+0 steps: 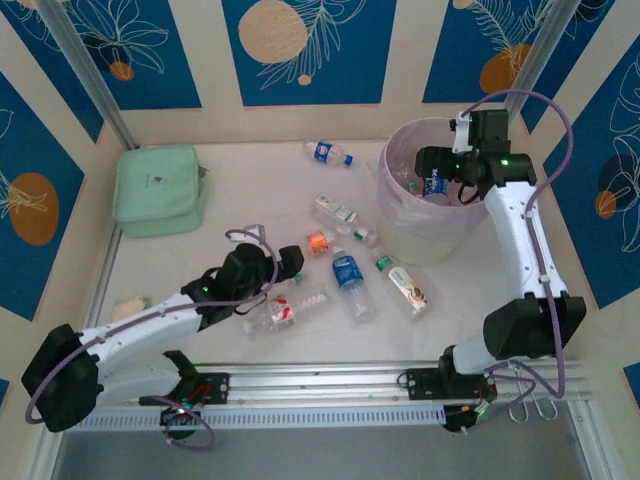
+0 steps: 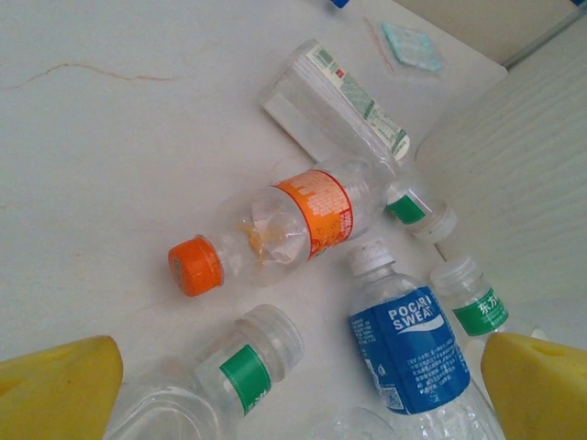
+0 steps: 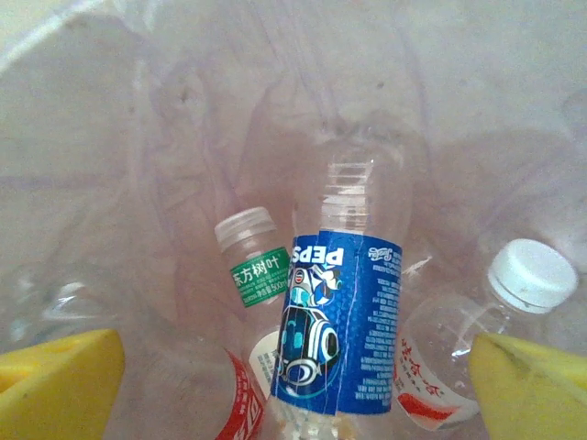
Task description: Put the plastic bottles in the bin
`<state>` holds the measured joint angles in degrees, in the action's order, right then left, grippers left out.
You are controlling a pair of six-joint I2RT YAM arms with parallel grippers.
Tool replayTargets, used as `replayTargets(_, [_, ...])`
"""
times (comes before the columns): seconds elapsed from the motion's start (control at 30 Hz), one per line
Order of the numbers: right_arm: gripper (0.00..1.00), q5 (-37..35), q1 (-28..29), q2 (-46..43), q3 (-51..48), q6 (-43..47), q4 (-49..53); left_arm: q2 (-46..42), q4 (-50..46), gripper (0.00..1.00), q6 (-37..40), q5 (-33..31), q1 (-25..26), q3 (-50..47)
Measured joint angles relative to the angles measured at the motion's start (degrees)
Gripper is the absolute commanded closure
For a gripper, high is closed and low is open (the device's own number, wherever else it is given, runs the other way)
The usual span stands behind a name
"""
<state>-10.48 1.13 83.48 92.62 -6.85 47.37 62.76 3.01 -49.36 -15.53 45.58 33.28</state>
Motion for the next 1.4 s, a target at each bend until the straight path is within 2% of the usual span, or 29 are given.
replayTargets(0.17, [0.03, 0.0, 1.2, -6.3, 0.8, 0.6, -0.4, 0.0, -2.0, 0.0, -0.7, -0.4, -0.7, 0.3])
replayTargets(0.27, [0.04, 0.8, 4.0, -10.7, 1.5, 1.1, -1.4, 0.0, -5.6, 0.0, 0.7, -1.2, -1.0, 2.0])
replayTargets(0.4, [0.04, 2.2, 11.4, -13.1, 4.7, 2.7, -3.3, 0.0, -9.7, 0.0, 3.4, -1.7, -1.3, 4.5])
replayTargets(0.53, [0.05, 1.8, 21.0, -9.5, 9.0, 7.1, -4.1, -0.5, -12.9, 0.0, 5.4, -1.4, -1.6, 4.9])
replayTargets(0.67, [0.04, -1.8, 29.8, 1.5, 15.6, 14.1, -4.5, -1.7, -15.5, 0.0, 7.0, 0.1, -1.6, 4.9])
replayTargets(0.77, [0.04, -3.7, 32.5, 13.6, 21.9, 17.5, -4.2, -2.9, -16.2, 0.0, 7.8, 1.9, -1.7, 4.9])
replayTargets(0.97, [0.03, -10.5, 32.3, 38.6, 37.2, 20.9, -3.1, -3.8, -16.6, 0.0, 8.0, 5.7, -1.7, 4.0])
replayTargets(1.17, [0.02, -16.9, 31.4, 60.0, 58.1, 22.2, -1.4, -5.3, -17.9, 0.0, 8.3, 7.3, -1.7, 2.4])
replayTargets(1.23, [0.02, -17.8, 30.7, 64.0, 61.6, 22.6, -2.3, -6.1, -18.2, 0.0, 8.4, 7.6, -1.7, 2.3])
replayTargets(1.4, [0.02, -16.9, 27.9, 67.6, 61.0, 24.1, -7.0, -8.2, -18.8, 0.0, 8.9, 7.7, -1.7, 2.2])
